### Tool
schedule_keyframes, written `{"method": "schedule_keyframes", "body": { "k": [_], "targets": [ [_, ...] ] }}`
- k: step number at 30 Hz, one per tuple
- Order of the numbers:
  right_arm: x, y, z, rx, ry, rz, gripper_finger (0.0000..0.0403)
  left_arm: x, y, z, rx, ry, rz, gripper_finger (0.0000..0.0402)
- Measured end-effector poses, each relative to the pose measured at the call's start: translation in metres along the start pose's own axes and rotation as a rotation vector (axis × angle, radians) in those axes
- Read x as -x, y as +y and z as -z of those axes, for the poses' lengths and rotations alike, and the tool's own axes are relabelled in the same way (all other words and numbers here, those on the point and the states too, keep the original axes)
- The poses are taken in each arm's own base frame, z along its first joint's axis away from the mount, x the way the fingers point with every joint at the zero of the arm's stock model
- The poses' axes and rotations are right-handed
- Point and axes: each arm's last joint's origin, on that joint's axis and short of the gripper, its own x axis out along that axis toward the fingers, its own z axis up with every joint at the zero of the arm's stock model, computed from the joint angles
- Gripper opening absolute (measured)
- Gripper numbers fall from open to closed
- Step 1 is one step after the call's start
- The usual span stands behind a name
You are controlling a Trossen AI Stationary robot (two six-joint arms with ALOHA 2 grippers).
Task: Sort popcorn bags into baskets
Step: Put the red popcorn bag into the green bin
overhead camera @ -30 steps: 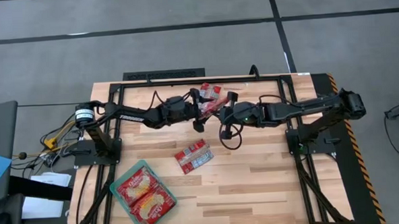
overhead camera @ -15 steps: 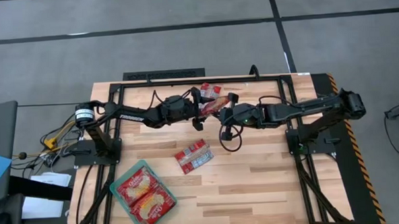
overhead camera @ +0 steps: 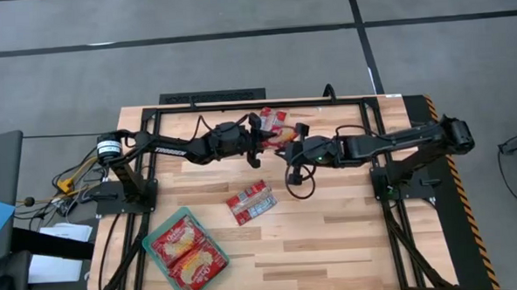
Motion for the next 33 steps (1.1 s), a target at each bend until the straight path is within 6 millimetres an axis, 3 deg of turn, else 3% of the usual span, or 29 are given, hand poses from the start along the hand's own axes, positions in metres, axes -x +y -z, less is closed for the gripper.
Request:
{"method": "schedule_keyframes", "body": {
  "k": [10,16,23,28,33],
  "targets": [
    [0.048,0.005,0.008,-0.049,0.119,-0.075,0.0139,-0.002,-0.007,-0.011,-0.096,0.072,-0.028,0.0057],
    [0.068,0.005,0.024,-0.072,0.268,-0.088,0.0182,0.001,-0.007,-0.003,-0.327,0.404,-0.105,0.0031],
    [0.074,0.011,0.029,-0.063,0.319,-0.109,0.0200,0.012,-0.011,0.009,-0.480,0.686,-0.131,0.0012],
    [0.077,0.018,0.032,-0.060,0.353,-0.127,0.0196,0.028,-0.022,0.020,-0.546,0.897,-0.136,0.0029],
    [0.082,0.025,0.033,-0.078,0.363,-0.142,0.0187,0.067,-0.035,0.029,-0.657,0.911,-0.275,0.0015]
  ]
}}
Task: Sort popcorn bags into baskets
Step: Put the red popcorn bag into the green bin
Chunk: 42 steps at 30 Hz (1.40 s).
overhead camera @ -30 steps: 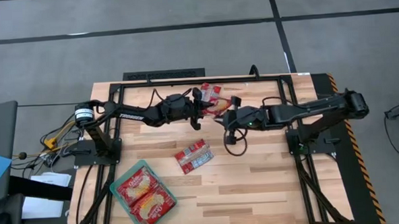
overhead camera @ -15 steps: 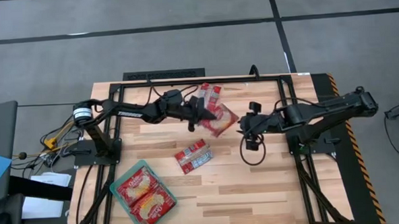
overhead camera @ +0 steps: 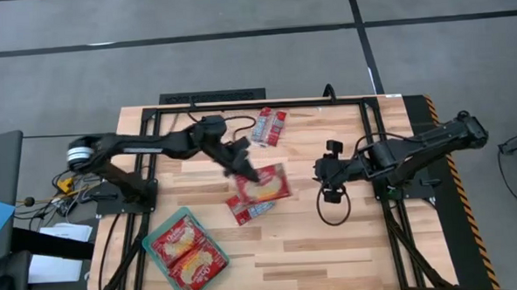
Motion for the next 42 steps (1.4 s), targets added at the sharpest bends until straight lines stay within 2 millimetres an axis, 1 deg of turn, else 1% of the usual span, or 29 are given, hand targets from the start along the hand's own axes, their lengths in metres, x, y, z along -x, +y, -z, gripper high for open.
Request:
{"method": "schedule_keyframes", "body": {
  "k": [3,5,8,12,16,19,22,24,27,33,39,42],
  "targets": [
    [0.001,0.003,0.001,-0.009,-0.001,-0.008,0.0183,0.027,-0.006,0.027,0.008,-0.068,-0.212,0.0011],
    [0.001,0.004,0.001,-0.020,-0.002,-0.011,0.0182,0.047,-0.009,0.050,0.021,-0.130,-0.371,0.0014],
    [0.001,0.003,0.000,-0.027,-0.004,-0.009,0.0182,0.075,-0.017,0.086,0.023,-0.203,-0.530,0.0021],
    [0.001,0.003,-0.001,-0.032,-0.015,-0.007,0.0185,0.104,-0.025,0.132,0.073,-0.330,-0.635,0.0019],
    [0.001,0.003,-0.002,-0.036,-0.026,-0.010,0.0187,0.123,-0.029,0.167,0.110,-0.409,-0.632,0.0012],
    [0.001,0.004,-0.003,-0.040,-0.034,-0.012,0.0184,0.125,-0.033,0.185,0.074,-0.382,-0.586,0.0012],
    [0.001,0.004,-0.003,-0.059,-0.037,-0.013,0.0179,0.117,-0.033,0.201,0.027,-0.311,-0.586,0.0021],
    [0.001,0.004,-0.003,-0.069,-0.037,-0.013,0.0175,0.113,-0.031,0.212,0.008,-0.285,-0.615,0.0024],
    [0.001,0.004,-0.003,-0.074,-0.037,-0.013,0.0172,0.114,-0.023,0.226,0.021,-0.273,-0.694,0.0022],
    [0.001,0.003,-0.003,-0.075,-0.042,0.005,0.0174,0.109,-0.021,0.250,0.002,-0.246,-0.678,0.0007],
    [0.001,0.003,-0.003,-0.075,-0.043,0.009,0.0174,0.104,-0.013,0.274,0.006,-0.206,-0.726,0.0026],
    [0.001,0.003,-0.003,-0.075,-0.043,0.009,0.0170,0.101,-0.011,0.285,0.023,-0.193,-0.720,0.0026]
  ]
}}
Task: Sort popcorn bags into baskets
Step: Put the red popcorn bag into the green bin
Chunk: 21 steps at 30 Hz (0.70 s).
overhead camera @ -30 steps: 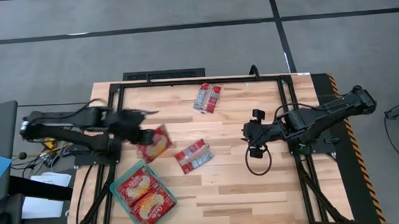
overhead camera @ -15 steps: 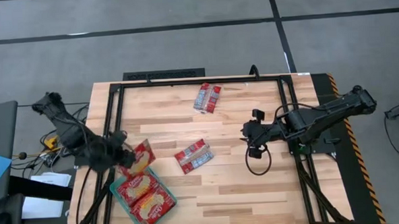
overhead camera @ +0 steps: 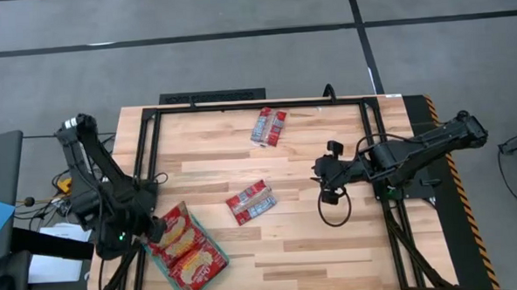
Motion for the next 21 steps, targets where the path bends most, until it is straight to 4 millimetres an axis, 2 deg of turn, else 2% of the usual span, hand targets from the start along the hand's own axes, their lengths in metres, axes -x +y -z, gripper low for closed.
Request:
{"method": "schedule_keyframes", "body": {
  "k": [7,10,15,18,21],
  "targets": [
    [0.000,-0.001,0.000,0.000,-0.006,0.018,0.0166,-0.002,0.003,0.014,0.015,0.029,-0.014,0.0007],
    [0.000,-0.001,0.000,0.001,-0.007,0.023,0.0169,-0.008,0.009,0.017,0.081,0.064,0.054,0.0010],
    [0.000,-0.001,0.000,0.001,-0.008,0.025,0.0172,-0.029,0.029,0.018,0.288,0.102,0.332,0.0011],
    [0.000,-0.001,0.000,0.000,-0.008,0.024,0.0173,-0.046,0.049,0.017,0.336,0.120,0.375,0.0011],
    [0.000,-0.001,0.000,-0.011,-0.008,0.024,0.0170,-0.052,0.059,0.014,0.353,0.117,0.407,0.0012]
  ]
}}
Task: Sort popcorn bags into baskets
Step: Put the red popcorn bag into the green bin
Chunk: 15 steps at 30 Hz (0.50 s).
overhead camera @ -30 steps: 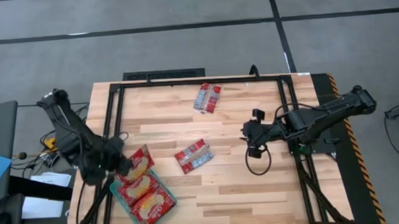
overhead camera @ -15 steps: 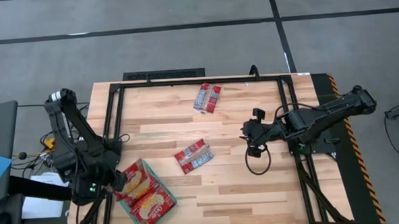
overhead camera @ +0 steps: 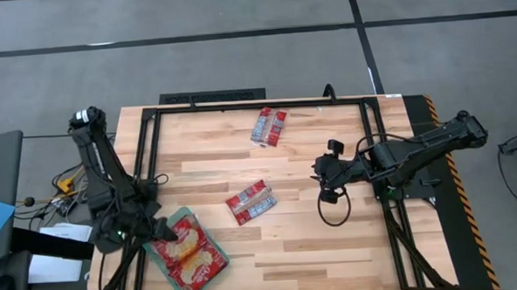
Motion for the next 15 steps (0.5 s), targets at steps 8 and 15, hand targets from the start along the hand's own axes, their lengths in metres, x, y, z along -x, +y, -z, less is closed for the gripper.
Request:
{"method": "schedule_keyframes", "body": {
  "k": [8,15],
  "targets": [
    [0.0000,0.0000,0.0000,-0.005,0.000,0.000,0.0160,0.0031,0.0036,-0.0047,-0.019,0.020,-0.044,0.0012],
    [0.0000,0.0000,0.0000,-0.008,0.000,0.001,0.0162,0.0026,0.0063,-0.0043,0.091,0.038,-0.096,0.0012]
  ]
}}
